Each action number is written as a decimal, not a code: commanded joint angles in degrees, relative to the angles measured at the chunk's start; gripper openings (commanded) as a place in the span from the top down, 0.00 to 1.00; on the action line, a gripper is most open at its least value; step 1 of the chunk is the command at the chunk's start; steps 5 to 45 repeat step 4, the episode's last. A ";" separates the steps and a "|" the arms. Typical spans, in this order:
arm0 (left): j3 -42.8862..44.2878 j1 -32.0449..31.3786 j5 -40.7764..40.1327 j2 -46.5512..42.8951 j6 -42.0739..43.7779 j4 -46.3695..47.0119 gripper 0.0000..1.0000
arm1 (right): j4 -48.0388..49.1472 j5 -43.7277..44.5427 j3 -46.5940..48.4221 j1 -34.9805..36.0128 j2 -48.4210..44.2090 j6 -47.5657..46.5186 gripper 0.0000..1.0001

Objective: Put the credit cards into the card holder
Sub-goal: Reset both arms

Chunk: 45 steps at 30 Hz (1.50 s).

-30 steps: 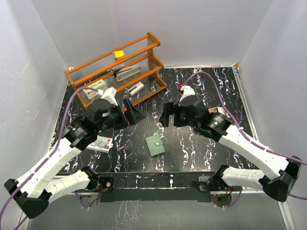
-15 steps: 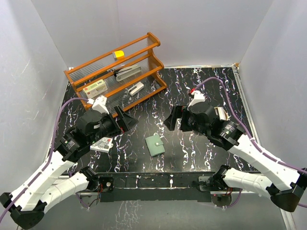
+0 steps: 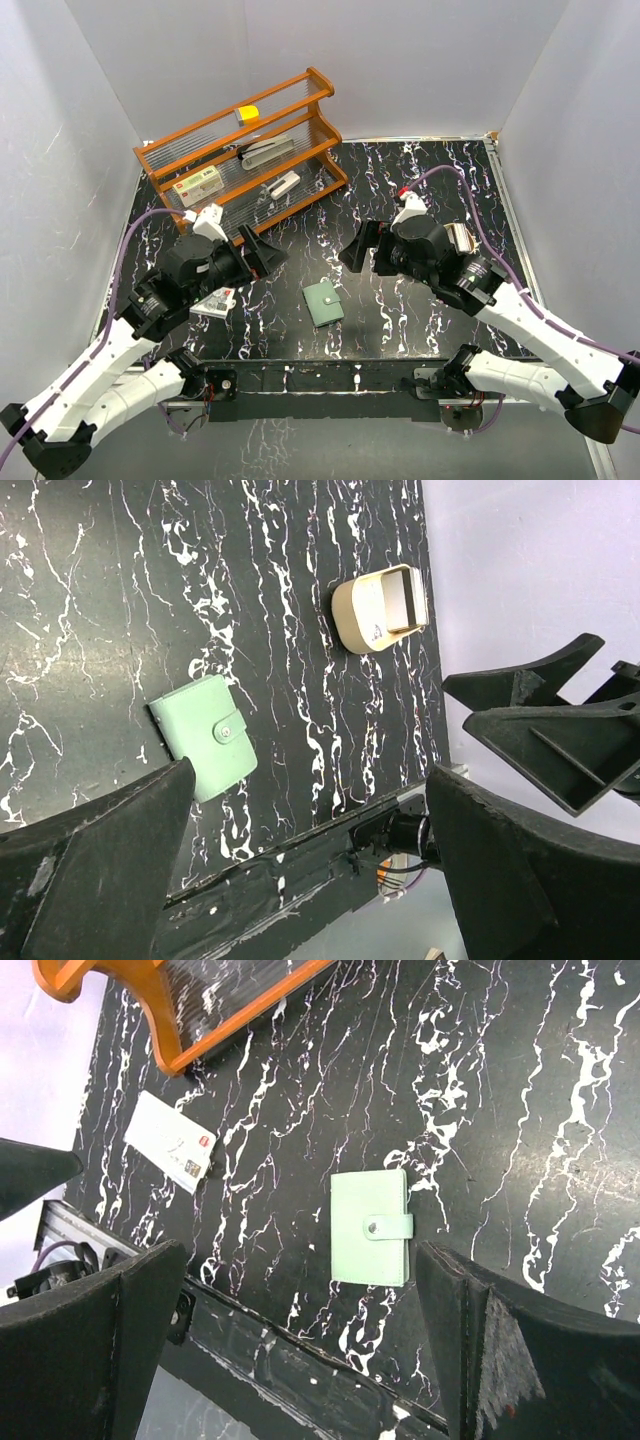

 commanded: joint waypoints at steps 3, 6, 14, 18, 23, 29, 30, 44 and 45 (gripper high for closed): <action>-0.32 -0.10 0.02 -0.34 0.52 4.80 0.01 | 3.77 -0.56 -0.42 -0.05 -1.43 0.25 0.02; -0.61 -0.05 0.10 -0.79 0.97 5.57 0.01 | 3.91 -0.72 -0.39 -0.05 -1.29 0.15 0.02; -0.61 -0.05 0.10 -0.79 0.97 5.57 0.01 | 3.91 -0.72 -0.39 -0.05 -1.29 0.15 0.02; -0.61 -0.05 0.10 -0.79 0.97 5.57 0.01 | 3.91 -0.72 -0.39 -0.05 -1.29 0.15 0.02; -0.61 -0.05 0.10 -0.79 0.97 5.57 0.01 | 3.91 -0.72 -0.39 -0.05 -1.29 0.15 0.02; -0.61 -0.05 0.10 -0.79 0.97 5.57 0.01 | 3.91 -0.72 -0.39 -0.05 -1.29 0.15 0.02; -0.61 -0.05 0.10 -0.79 0.97 5.57 0.01 | 3.91 -0.72 -0.39 -0.05 -1.29 0.15 0.02; -0.61 -0.05 0.10 -0.79 0.97 5.57 0.01 | 3.91 -0.72 -0.39 -0.05 -1.29 0.15 0.02; -0.61 -0.05 0.10 -0.79 0.97 5.57 0.01 | 3.91 -0.72 -0.39 -0.05 -1.29 0.15 0.02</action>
